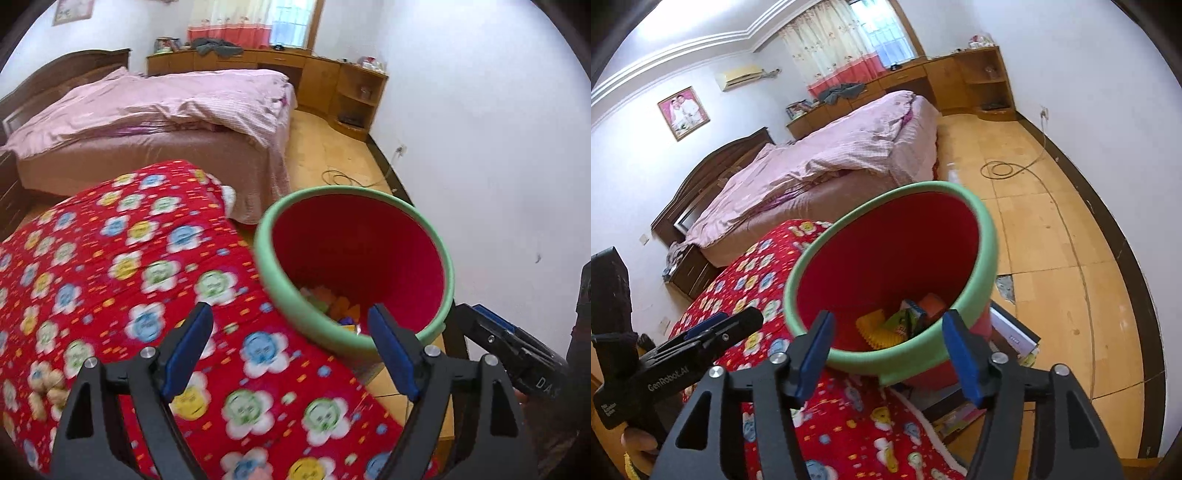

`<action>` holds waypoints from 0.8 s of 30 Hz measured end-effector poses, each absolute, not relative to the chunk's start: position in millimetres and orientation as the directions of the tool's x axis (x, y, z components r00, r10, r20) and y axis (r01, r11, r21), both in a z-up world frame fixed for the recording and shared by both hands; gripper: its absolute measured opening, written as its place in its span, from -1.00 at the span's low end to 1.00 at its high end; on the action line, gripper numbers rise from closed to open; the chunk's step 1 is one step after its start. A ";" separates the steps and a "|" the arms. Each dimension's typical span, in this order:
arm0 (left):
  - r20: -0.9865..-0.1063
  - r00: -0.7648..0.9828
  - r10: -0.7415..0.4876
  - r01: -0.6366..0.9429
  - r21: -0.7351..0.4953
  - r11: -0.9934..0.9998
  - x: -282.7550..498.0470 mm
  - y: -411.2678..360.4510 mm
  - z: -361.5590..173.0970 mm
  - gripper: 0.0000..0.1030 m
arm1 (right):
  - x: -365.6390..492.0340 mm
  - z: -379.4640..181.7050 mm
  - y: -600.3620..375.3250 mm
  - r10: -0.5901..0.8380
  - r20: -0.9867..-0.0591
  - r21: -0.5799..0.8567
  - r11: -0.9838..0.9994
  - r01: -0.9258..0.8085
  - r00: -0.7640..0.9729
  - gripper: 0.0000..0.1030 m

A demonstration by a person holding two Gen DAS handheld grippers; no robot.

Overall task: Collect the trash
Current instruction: 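Move both tools back over the peanuts on the quilt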

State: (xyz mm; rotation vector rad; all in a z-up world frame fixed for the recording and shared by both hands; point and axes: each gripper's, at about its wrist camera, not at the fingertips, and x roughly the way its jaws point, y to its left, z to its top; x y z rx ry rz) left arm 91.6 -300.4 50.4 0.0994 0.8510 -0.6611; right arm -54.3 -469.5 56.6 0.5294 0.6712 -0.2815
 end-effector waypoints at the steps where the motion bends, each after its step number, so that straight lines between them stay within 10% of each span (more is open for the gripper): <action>1: -0.721 0.485 -0.494 0.566 -0.172 0.806 89.3 -291.6 52.7 0.65 | -54.1 57.7 -464.9 -0.074 -0.651 0.372 0.836 0.402 0.755 0.30; 24: -0.667 0.702 -0.249 0.225 -0.123 0.966 38.4 -111.3 74.2 0.65 | -43.1 79.4 -306.5 0.060 -0.587 0.299 0.943 0.147 0.807 0.66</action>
